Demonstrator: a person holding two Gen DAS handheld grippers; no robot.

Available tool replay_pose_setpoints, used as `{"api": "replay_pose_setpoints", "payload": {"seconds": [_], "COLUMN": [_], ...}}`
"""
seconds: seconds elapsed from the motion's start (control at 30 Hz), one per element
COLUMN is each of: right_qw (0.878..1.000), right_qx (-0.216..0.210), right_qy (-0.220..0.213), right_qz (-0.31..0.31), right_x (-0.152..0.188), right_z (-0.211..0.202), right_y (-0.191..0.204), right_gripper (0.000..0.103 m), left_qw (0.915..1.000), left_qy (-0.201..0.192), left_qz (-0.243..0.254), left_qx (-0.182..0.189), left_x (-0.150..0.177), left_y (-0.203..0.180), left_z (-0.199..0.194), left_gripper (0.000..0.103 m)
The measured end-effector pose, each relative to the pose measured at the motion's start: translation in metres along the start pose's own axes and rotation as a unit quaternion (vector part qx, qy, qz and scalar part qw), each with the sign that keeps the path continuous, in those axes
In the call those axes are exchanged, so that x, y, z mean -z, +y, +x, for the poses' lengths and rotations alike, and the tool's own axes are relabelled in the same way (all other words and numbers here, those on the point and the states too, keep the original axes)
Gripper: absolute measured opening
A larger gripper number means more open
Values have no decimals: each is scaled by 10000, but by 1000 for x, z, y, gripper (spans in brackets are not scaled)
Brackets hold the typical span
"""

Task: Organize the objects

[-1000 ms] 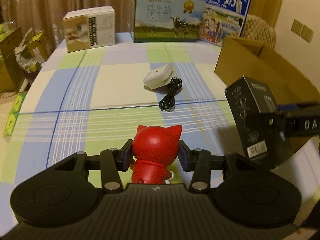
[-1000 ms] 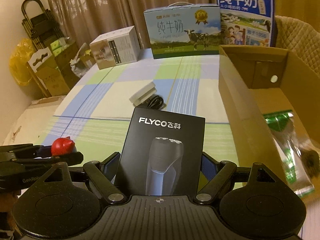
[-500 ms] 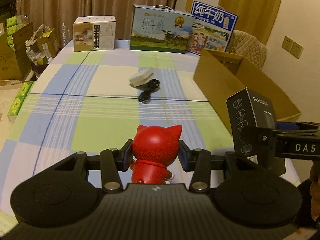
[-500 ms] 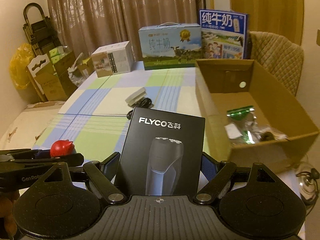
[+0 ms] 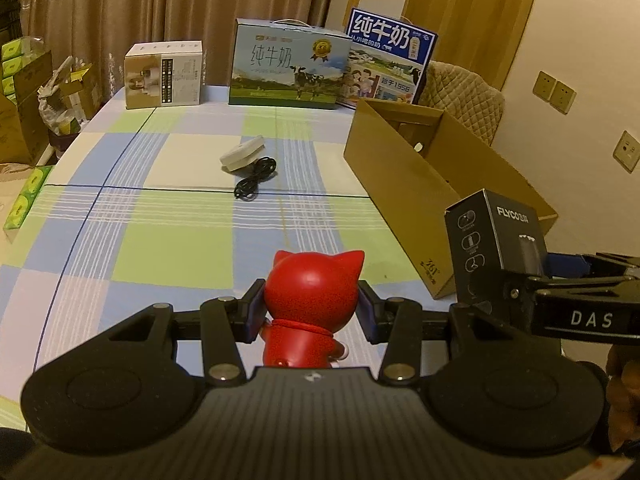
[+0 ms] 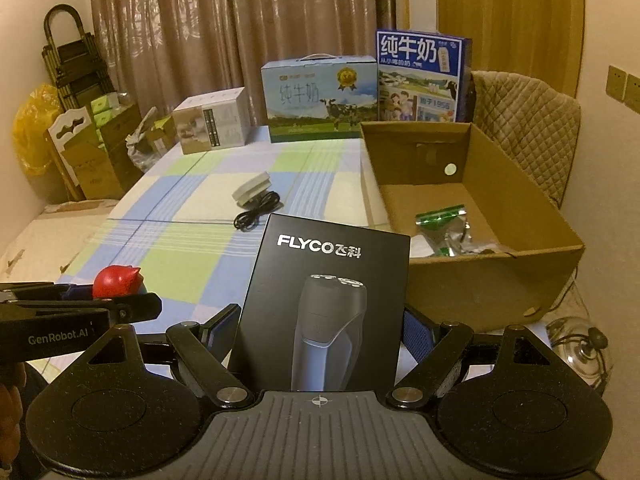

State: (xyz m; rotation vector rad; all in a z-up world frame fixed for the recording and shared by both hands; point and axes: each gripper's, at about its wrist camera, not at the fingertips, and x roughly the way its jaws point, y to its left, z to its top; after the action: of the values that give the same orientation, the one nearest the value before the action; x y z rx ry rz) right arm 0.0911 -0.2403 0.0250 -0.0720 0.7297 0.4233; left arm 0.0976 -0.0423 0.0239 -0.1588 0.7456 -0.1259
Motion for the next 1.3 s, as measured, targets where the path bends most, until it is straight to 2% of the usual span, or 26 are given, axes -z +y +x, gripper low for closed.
{"api": "replay_pose_setpoints", "payload": {"seconds": [0.6, 0.97, 1.3], "right_qw": [9999, 9989, 9971], "right_qx": [115, 451, 699], "right_qy": [-39, -128, -228], "right_qz": [3, -78, -213], "right_x": [3, -7, -20], "right_z": [-15, -30, -42], "right_y": [-19, -46, -73], "right_gripper": [80, 80, 80], "left_qw": [9997, 9989, 9969], "left_qy": [-33, 5, 6], "left_qz": [141, 262, 526], "left_qx": [193, 392, 589], "left_x": [-3, -9, -24], "left_y": [-25, -44, -77], "left_z": [-6, 1, 7], "left_gripper": [41, 41, 41]}}
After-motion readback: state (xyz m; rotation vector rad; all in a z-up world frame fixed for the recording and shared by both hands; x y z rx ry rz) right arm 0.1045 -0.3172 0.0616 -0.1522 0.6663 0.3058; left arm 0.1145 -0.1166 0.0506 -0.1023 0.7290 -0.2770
